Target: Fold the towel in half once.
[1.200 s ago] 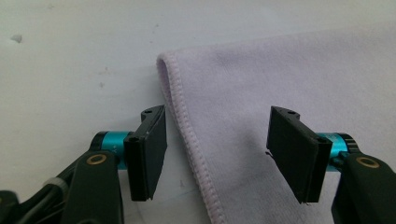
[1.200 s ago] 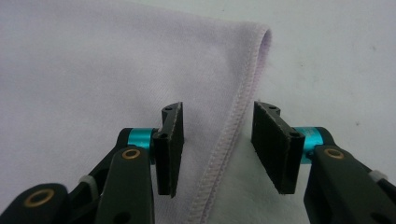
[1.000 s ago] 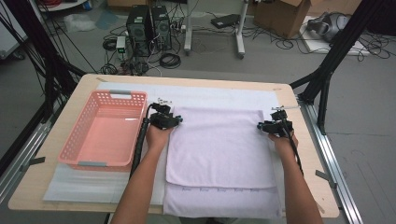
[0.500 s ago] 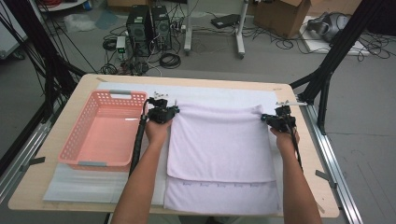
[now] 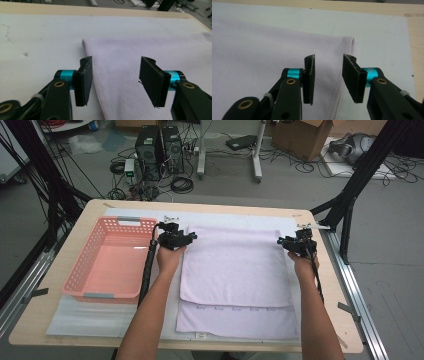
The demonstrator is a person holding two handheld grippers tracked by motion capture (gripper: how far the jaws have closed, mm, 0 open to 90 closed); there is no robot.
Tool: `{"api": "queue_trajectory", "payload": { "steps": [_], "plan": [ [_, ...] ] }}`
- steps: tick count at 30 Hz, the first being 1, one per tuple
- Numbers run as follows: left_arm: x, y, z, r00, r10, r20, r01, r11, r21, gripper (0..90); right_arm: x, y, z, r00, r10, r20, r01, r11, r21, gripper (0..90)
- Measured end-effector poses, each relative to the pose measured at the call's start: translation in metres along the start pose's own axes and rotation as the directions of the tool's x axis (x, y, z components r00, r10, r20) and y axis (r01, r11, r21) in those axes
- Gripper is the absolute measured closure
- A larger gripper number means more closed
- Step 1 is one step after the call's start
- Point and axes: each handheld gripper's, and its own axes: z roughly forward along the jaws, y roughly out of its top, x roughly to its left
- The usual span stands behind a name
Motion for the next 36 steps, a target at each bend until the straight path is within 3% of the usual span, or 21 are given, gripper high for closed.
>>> {"api": "queue_trajectory", "payload": {
  "steps": [3, 6, 10, 12, 15, 19, 23, 26, 28, 33, 36],
  "plan": [
    [-0.009, -0.004, -0.002, 0.999, 0.033, 0.03, -0.035, 0.9983, 0.046, 40.7, 0.003, 0.001, -0.006, 0.9998, -0.016, -0.01, 0.016, 1.0, -0.004, 58.6],
    [-0.018, -0.001, -0.008, 0.9964, 0.066, 0.053, -0.068, 0.9971, 0.035, 40.6, 0.005, 0.001, -0.011, 0.9994, -0.028, -0.02, 0.028, 1.0, 0.008, 57.6],
    [-0.027, 0.001, -0.015, 0.9941, 0.078, 0.076, -0.081, 0.9961, 0.036, 41.7, 0.007, -0.005, -0.019, 0.9983, -0.044, -0.037, 0.045, 0.999, 0.031, 56.7],
    [-0.03, -0.001, -0.019, 0.993, 0.083, 0.084, -0.084, 0.9964, 0.013, 43.2, 0.007, -0.009, -0.024, 0.9976, -0.051, -0.047, 0.052, 0.998, 0.034, 56.6],
    [-0.032, -0.011, -0.025, 0.9923, 0.054, 0.111, -0.055, 0.9985, 0.001, 43.9, 0.006, -0.016, -0.032, 0.9972, -0.044, -0.061, 0.046, 0.998, 0.031, 55.6],
    [-0.035, -0.024, -0.037, 0.99, 0.055, 0.13, -0.053, 0.9985, -0.017, 43.5, 0.008, -0.023, -0.042, 0.9954, -0.046, -0.085, 0.05, 0.997, 0.056, 53.2],
    [-0.042, -0.038, -0.049, 0.989, 0.09, 0.118, -0.091, 0.9958, 0.007, 42.1, 0.013, -0.034, -0.054, 0.9927, -0.07, -0.098, 0.074, 0.996, 0.04, 55.8],
    [-0.044, -0.051, -0.058, 0.9885, 0.091, 0.121, -0.092, 0.9957, 0.007, 43.2, 0.016, -0.049, -0.062, 0.9917, -0.08, -0.101, 0.084, 0.996, 0.04, 56.4],
    [-0.046, -0.059, -0.063, 0.9864, 0.114, 0.118, -0.119, 0.9923, 0.035, 43.3, 0.018, -0.058, -0.067, 0.9911, -0.089, -0.099, 0.093, 0.995, 0.041, 56.4],
    [-0.048, -0.072, -0.078, 0.9826, 0.127, 0.136, -0.132, 0.9908, 0.029, 43.3, 0.026, -0.081, -0.083, 0.9903, -0.101, -0.095, 0.103, 0.994, 0.022, 57.5],
    [-0.048, -0.082, -0.086, 0.9809, 0.114, 0.158, -0.121, 0.992, 0.036, 43.8, 0.03, -0.094, -0.09, 0.9906, -0.099, -0.094, 0.101, 0.995, 0.013, 57.6]
  ]
}}
